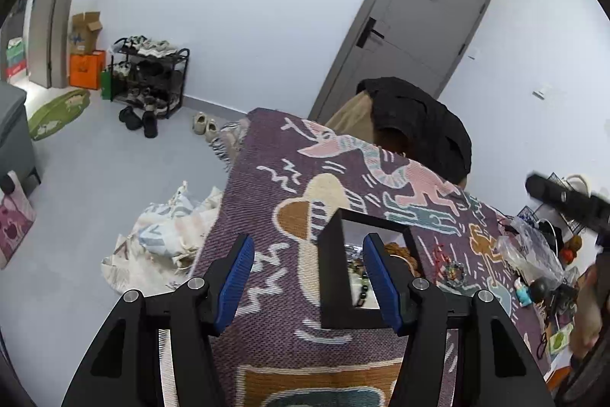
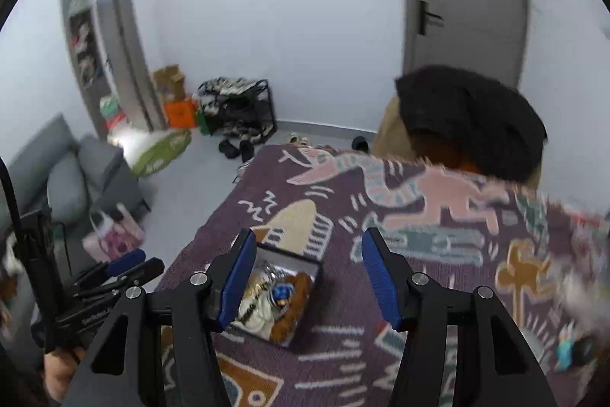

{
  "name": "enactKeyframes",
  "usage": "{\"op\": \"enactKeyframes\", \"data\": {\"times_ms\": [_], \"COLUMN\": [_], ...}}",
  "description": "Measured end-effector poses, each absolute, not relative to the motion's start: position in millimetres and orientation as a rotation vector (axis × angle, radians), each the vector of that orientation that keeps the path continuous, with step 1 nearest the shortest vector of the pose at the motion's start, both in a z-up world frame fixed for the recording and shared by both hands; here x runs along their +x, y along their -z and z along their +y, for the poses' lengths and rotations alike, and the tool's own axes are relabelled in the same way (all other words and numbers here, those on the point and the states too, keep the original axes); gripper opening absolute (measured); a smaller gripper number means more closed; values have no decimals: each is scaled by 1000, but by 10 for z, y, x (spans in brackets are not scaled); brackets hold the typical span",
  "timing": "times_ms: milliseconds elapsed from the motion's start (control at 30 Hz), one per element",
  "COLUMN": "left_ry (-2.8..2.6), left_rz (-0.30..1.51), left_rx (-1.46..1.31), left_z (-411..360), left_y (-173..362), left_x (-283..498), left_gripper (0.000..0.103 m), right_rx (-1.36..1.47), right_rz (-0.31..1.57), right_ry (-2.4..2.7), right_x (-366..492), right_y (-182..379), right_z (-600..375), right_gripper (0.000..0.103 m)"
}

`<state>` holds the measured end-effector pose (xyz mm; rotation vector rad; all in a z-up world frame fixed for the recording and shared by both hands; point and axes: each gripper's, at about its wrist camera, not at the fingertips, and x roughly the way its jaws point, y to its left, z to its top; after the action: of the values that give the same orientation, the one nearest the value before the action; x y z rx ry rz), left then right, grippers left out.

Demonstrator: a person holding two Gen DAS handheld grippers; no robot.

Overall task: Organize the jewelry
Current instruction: 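Move both open tools back to the red string and beaded bracelets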

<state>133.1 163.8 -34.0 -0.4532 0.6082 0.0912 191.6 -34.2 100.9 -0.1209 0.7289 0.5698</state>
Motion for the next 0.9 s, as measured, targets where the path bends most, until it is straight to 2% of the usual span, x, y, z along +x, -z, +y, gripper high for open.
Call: {"op": "enactKeyframes", "data": {"times_ms": [133,300,400,500,533,600,700,900], "left_ry": [-73,-40,-20,-5,3,15,30,73], "left_rz": [611,615,618,627,630,629,608,606], "left_rx": [-426,-381,-343,-304,-298,-296,-283,-232], "left_z": [1466,1191,1000,822,776,698,557,211], "left_y": [288,207,161,111,99,71,3,-94], "left_x": [1386,1461,1505,1564,1584,1598,1616,1712], "left_gripper": [61,61,61,61,62,76,92,94], "right_rx": [-13,70,124,158,172,202,231,277], "right_rz": [728,733,731,726,730,732,739,759], "right_ry": [-515,-464,-444,-430,-425,-424,-411,-384], "right_x": [1860,1848,1837,1803,1799,1792,1784,1779], "right_y": [-838,-697,-640,-585,-565,-532,-479,-349], "right_z": [-731,-1143,-1371,-1550,-1614,-1724,-1863,-2168], "right_gripper": [65,66,84,88,94,103,103,103]}}
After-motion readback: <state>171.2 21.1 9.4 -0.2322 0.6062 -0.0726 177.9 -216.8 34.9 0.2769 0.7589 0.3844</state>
